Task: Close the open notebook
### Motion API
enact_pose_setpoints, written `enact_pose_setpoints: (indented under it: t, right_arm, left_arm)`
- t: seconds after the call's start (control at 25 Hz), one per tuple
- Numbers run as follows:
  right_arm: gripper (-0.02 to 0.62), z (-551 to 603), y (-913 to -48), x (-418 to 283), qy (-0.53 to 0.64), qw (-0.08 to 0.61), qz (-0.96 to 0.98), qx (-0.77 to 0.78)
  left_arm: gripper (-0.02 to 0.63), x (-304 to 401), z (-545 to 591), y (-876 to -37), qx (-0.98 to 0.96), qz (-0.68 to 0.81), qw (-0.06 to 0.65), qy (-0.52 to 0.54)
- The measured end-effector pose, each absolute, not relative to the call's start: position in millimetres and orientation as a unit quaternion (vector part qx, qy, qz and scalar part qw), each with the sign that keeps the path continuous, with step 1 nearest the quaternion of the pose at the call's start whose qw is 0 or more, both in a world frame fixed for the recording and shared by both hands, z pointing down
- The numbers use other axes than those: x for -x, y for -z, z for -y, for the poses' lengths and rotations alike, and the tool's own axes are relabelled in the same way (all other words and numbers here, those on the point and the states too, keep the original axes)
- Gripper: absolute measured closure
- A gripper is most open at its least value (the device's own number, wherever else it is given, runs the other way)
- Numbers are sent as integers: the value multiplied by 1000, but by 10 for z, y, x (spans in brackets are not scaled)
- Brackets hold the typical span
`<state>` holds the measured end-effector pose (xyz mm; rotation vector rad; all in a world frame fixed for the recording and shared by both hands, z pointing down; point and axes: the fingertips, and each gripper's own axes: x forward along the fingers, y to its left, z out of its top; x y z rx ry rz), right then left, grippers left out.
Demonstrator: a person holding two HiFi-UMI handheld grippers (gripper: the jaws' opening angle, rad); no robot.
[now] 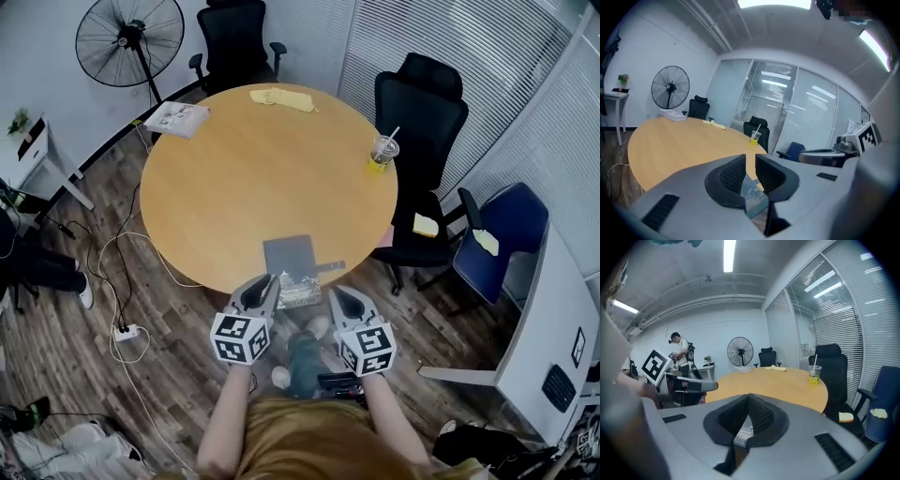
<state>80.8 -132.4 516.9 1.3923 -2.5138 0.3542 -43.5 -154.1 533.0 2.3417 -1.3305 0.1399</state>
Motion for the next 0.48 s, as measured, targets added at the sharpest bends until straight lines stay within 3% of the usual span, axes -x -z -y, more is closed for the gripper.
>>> enact_pose_setpoints:
  t: [0.48]
  right_arm:
    - [584,954,-4967,-555,-86,124,876,-458]
  left_arm:
    - [532,677,1214,-4729,-853,489,180,6]
